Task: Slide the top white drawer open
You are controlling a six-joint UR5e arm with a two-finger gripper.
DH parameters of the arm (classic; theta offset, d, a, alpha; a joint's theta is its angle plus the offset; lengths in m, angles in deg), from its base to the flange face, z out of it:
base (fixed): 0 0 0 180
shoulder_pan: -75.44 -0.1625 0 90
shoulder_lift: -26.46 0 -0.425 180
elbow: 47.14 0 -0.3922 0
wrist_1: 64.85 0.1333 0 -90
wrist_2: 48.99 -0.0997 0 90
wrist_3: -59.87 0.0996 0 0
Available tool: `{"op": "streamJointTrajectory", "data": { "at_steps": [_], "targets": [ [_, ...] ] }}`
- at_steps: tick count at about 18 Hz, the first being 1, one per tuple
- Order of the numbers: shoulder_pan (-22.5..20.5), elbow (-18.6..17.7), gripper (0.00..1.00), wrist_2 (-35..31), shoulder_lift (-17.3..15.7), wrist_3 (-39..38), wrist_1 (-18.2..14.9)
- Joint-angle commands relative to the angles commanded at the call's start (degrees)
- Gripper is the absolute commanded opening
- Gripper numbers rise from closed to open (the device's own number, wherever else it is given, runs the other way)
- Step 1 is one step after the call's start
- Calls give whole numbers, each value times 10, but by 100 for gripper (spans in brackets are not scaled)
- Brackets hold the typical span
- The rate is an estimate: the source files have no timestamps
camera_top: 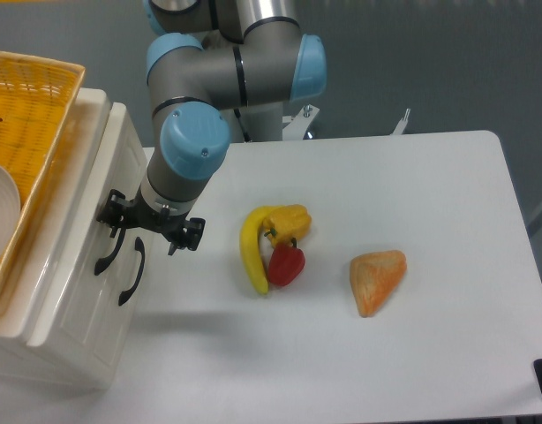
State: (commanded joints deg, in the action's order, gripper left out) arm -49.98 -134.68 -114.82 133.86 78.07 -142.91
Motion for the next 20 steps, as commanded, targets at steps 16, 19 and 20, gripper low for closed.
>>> {"op": "streamJointTrajectory", "data": {
  "at_steps": [16,19,20],
  "targets": [
    [16,4,100,-64,4,14,12],
    [17,5,100,-65,4,14,13],
    [17,6,100,-65,3,14,13]
  ]
}}
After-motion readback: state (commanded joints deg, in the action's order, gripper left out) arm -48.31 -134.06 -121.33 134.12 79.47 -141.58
